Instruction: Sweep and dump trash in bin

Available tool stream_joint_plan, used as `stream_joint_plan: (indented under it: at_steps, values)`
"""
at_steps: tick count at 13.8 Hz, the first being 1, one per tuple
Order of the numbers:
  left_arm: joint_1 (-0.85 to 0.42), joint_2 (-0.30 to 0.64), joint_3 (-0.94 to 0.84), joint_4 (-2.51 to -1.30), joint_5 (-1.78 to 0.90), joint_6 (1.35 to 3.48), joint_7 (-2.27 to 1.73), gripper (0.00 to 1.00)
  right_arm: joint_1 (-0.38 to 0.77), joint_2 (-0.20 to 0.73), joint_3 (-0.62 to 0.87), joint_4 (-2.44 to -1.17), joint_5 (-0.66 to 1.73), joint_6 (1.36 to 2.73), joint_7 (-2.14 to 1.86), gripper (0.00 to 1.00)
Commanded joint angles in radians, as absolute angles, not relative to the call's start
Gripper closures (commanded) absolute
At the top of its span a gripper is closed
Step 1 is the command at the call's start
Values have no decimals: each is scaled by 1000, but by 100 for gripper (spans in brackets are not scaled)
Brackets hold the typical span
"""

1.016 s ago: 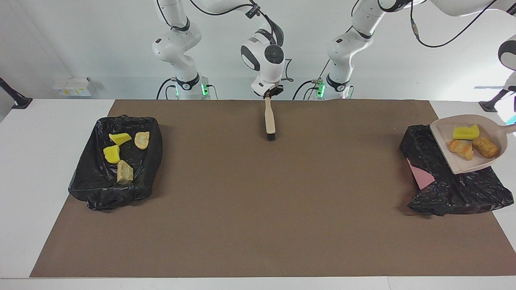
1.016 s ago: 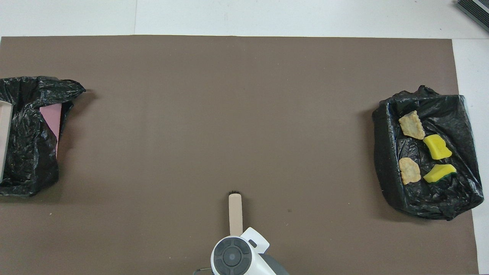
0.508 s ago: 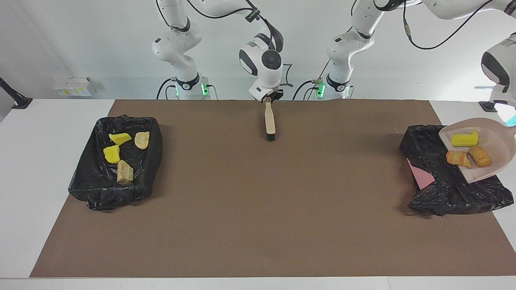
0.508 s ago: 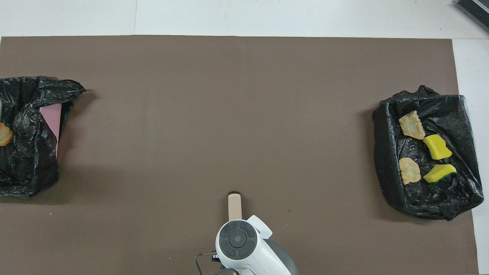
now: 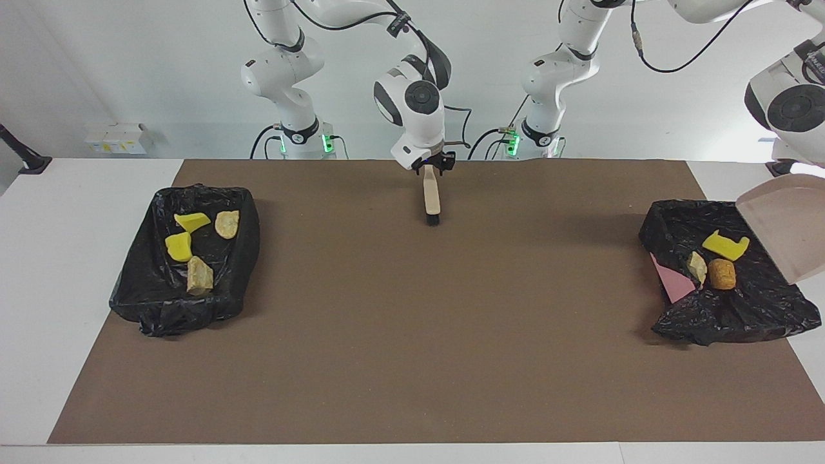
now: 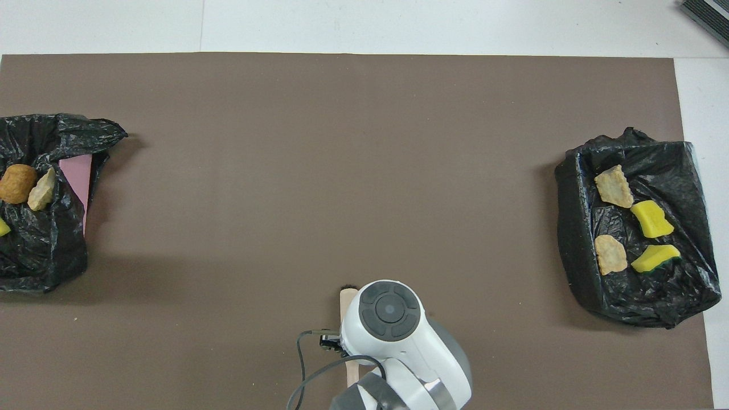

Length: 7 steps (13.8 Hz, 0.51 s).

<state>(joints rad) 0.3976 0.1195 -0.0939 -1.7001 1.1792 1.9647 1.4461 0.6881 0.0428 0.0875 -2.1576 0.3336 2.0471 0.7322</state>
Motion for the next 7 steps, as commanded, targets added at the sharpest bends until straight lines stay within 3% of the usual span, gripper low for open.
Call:
stream_joint_plan:
  at_steps: [1, 2, 4, 7]
  values:
    - [382, 58, -94, -1732, 1209, 1959, 1420, 100, 594, -49, 86, -2168, 331, 1987, 695, 11]
    - [380, 51, -98, -1730, 1197, 1953, 1420, 100, 550, -70, 87, -2166, 306, 1982, 686, 1]
    - [345, 34, -100, -1726, 1100, 1912, 1416, 100, 487, -89, 87, -2122, 232, 1955, 617, 0]
    - [244, 35, -101, -1709, 1000, 1774, 1271, 100, 358, -89, 89, -1972, 152, 1806, 540, 0]
